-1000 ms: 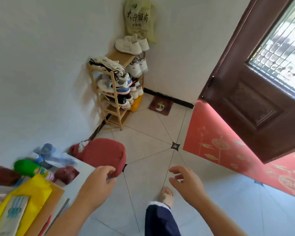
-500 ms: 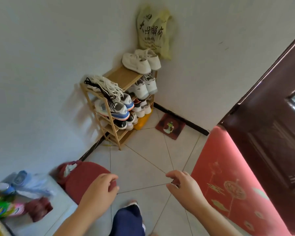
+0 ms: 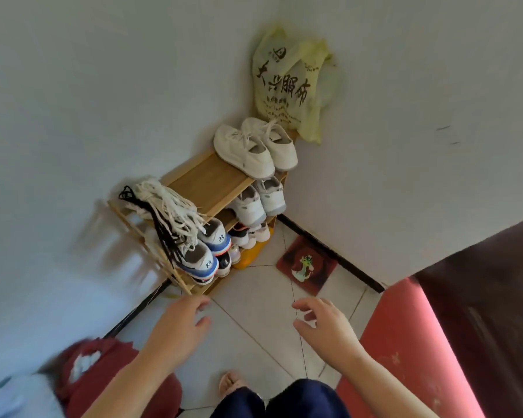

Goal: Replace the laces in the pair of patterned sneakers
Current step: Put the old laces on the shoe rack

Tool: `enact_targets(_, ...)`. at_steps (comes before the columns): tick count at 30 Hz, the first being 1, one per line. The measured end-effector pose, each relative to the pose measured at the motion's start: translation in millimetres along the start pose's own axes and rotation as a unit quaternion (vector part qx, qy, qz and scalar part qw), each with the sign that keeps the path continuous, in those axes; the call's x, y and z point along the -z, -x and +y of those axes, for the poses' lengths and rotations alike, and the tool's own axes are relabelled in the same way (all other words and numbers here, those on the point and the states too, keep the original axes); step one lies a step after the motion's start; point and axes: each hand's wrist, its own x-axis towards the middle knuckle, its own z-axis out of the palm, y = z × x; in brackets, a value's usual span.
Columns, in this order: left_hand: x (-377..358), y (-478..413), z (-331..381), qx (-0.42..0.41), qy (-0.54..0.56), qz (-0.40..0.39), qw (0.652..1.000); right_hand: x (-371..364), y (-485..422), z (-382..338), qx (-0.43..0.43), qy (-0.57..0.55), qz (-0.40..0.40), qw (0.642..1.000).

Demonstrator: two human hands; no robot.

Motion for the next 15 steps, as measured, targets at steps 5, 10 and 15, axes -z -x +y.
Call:
enact_targets(5,18.2,-50.4,10.8,0.051,0.005,0.04,0.998,21.7,-79.0,-25.3,0.037,0.016,-0.048,0.998)
enact_targets(10,29.2,-92.8,17.3,0.137,0.03,0.087,0.986,38.9,-162.4,-50.7,0.091,0.033,-0.117,0.988)
enact_targets(15,42.4,-124.1,33.2,0.214,0.081,0.136,0.964,58.8,-232.2,-89.2,0.177,0.091,-0.194,0.961)
